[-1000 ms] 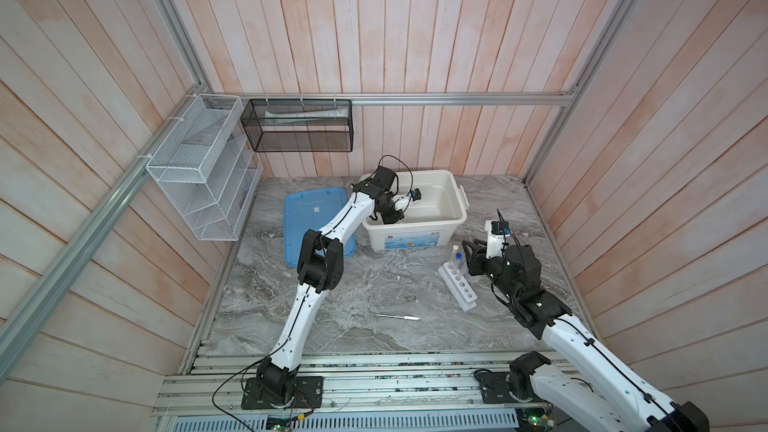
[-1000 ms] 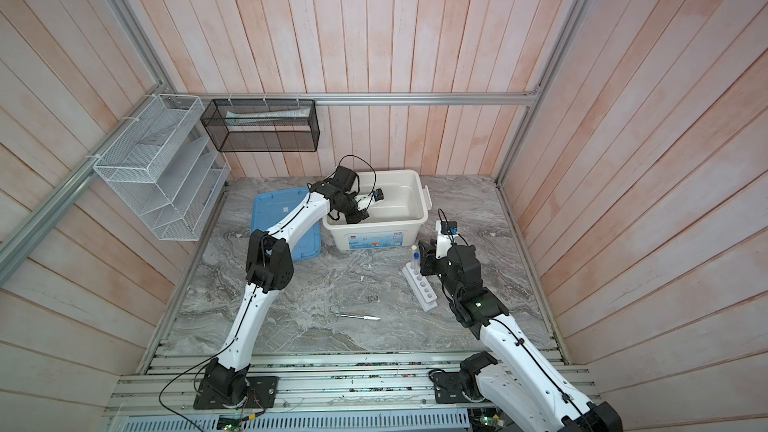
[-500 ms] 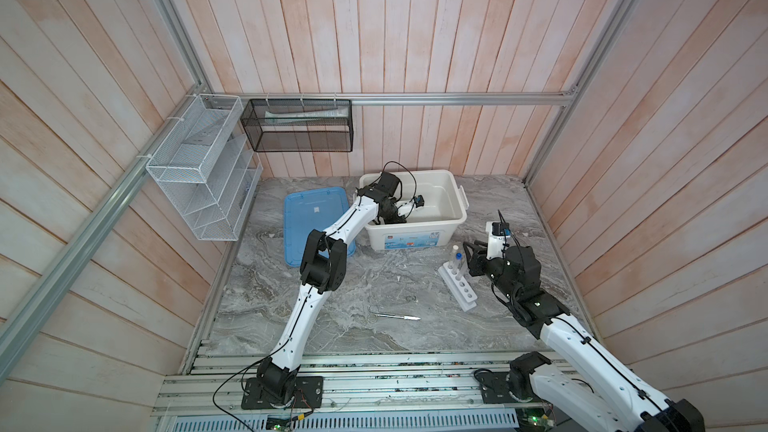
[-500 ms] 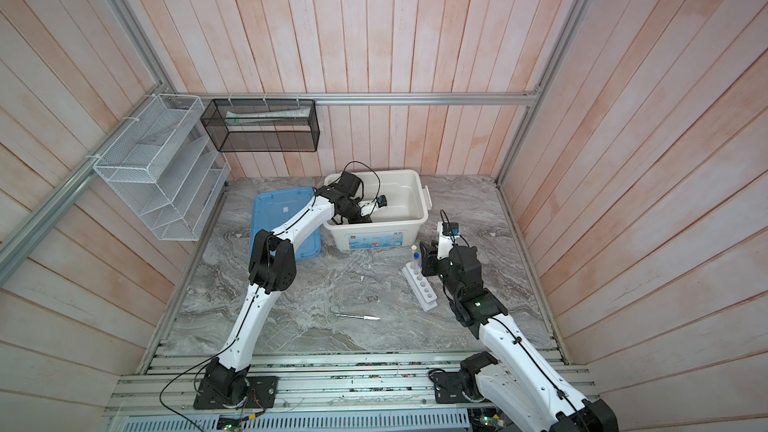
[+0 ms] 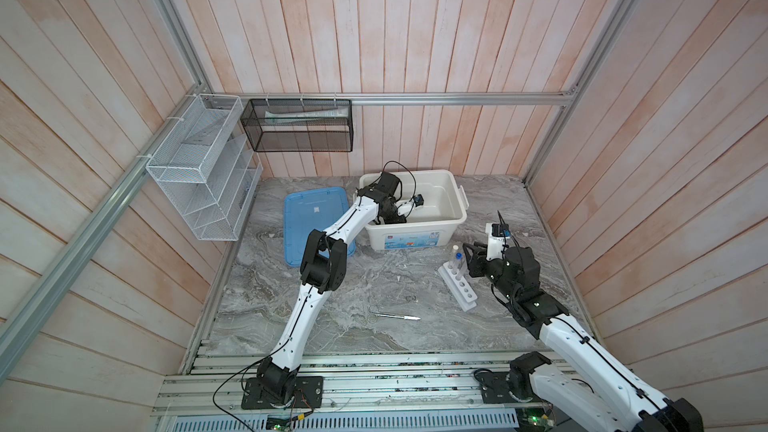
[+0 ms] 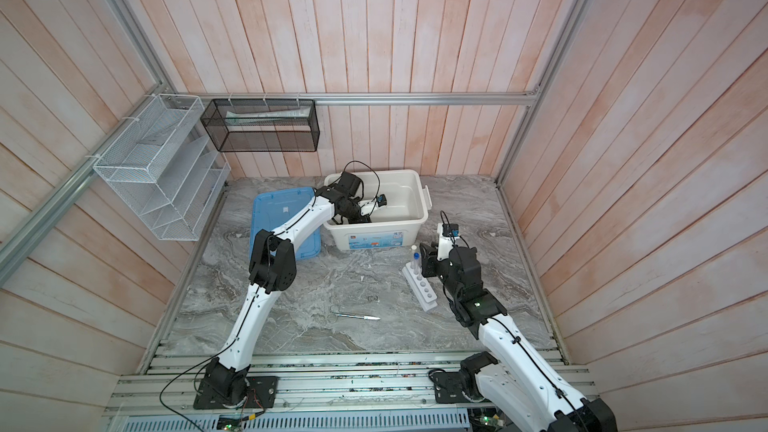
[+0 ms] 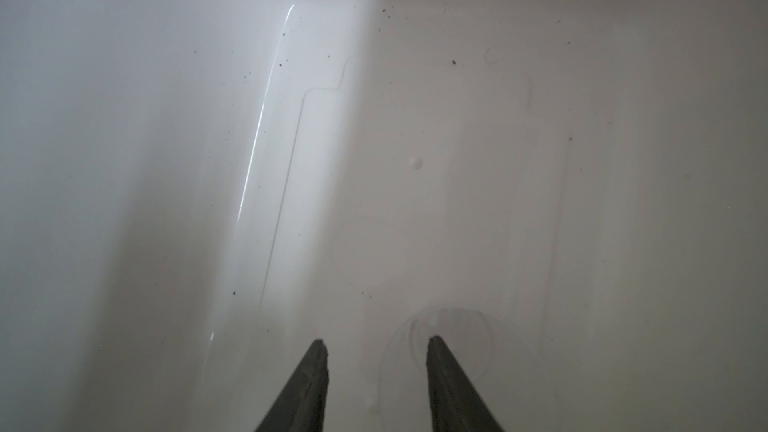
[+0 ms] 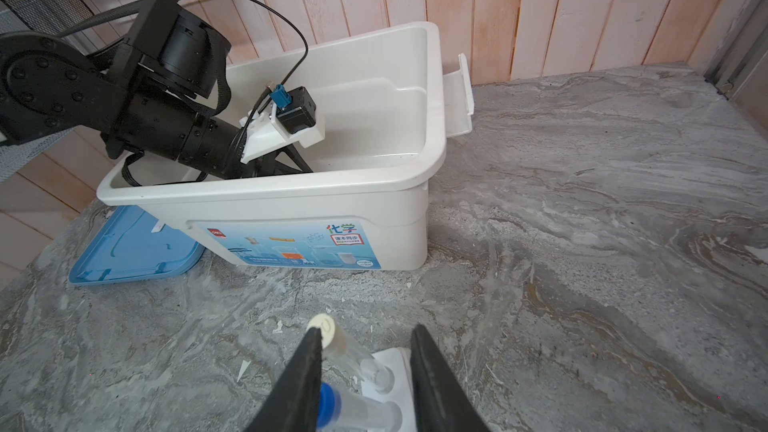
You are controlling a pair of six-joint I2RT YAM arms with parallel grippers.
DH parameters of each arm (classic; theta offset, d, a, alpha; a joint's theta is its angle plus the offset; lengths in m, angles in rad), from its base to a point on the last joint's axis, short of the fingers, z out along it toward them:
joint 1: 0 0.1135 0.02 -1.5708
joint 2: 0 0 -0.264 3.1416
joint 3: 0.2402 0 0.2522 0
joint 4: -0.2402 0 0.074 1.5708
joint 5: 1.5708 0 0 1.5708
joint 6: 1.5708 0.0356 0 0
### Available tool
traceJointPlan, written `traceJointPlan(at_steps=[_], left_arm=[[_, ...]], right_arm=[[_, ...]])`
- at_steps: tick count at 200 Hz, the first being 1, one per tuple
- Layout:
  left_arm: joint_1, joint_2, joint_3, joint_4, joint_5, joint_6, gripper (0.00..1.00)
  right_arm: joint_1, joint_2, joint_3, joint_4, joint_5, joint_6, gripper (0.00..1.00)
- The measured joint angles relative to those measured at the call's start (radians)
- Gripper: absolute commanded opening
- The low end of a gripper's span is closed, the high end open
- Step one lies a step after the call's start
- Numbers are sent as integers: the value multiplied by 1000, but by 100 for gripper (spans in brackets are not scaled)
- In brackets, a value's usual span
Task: Organize the chemistry lab equipment
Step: 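Lower the clear cup into the white bin and open the left gripper, then withdraw the left gripper from the bin while the right gripper reaches toward the funnel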
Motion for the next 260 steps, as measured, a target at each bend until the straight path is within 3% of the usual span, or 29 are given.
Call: traceJointPlan(at_steps=[57,111,138,178,194,204,238,240,244,260], left_arm=[[0,-45,1,40,2,-18,50],[2,-268,-88,112,10,-65,54],[13,-488,-309,220,45,-125,55],[86,-869,-772,538,106,-320,60],[141,-1018,-961,683,111,-436,66],[180,-1102,-1068,759,117,-515,85],[279,-1354,-1338,906,112,-703,87],[281,-1364,-1345,909,111,-708,88],[284,-1387,-1366,916,108,-723,99],[292,-1476,-1431,939,82,-769,100]], right_arm=[[0,-22,78,-72,12,-32,39],[1,-45,210,-213,-3,-103,46],[39,-54,270,-302,-17,-137,52],[208,-19,332,-438,-2,-169,53],[282,24,342,-474,18,-174,54],[314,51,341,-495,27,-174,53],[334,73,259,-485,24,-142,54],[334,73,253,-483,22,-137,54],[334,73,240,-478,19,-130,53],[336,77,195,-452,8,-102,53]])
